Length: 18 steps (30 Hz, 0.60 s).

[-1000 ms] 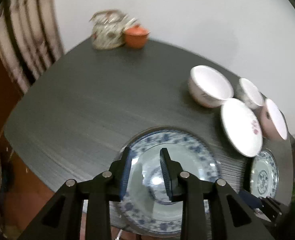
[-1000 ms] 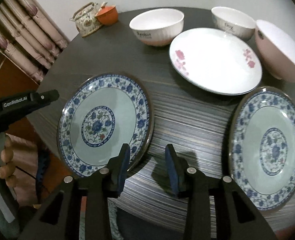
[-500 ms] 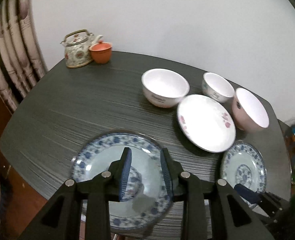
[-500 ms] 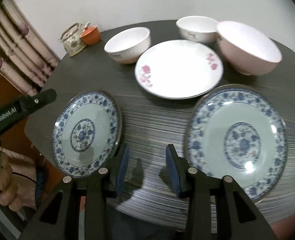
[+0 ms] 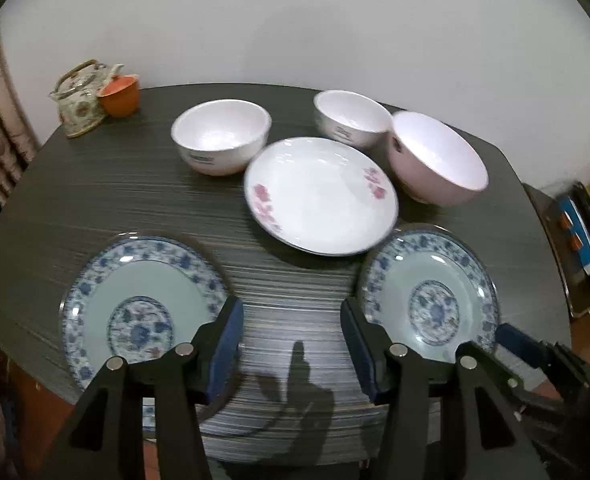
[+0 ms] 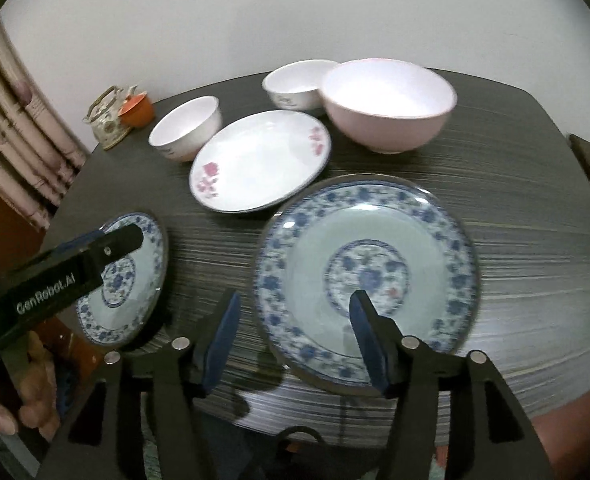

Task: Organize plates and bowls

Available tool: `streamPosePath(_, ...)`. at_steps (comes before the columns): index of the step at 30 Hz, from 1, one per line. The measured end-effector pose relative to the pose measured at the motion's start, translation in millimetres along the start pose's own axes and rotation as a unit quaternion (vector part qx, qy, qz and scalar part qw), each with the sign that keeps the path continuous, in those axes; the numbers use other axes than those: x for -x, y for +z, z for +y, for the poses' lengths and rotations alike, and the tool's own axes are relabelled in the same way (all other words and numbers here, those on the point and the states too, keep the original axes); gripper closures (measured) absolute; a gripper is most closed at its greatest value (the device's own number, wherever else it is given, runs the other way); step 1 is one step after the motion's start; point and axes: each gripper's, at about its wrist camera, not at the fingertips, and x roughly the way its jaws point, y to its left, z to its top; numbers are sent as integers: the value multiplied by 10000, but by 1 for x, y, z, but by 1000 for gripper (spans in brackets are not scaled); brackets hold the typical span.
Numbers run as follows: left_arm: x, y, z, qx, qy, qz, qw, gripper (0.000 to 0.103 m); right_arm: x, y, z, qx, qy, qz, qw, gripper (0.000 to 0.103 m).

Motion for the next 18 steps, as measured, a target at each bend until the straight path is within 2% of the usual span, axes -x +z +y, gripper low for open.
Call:
streamPosePath(6,-6,-4,-29,-226,-183,76,9995,48,15,-1,-35,-242,-181,-191,9994,40)
streamPosePath(8,-6,-6,-35,-289,-228,102,9993,38,21,-4,-47,-297,-280,-240,9989,39)
streamPosePath(18,-14,-10,-41,-168,-466,251,9985,38,28,-16,-93,-472,-381,-180,9980,38)
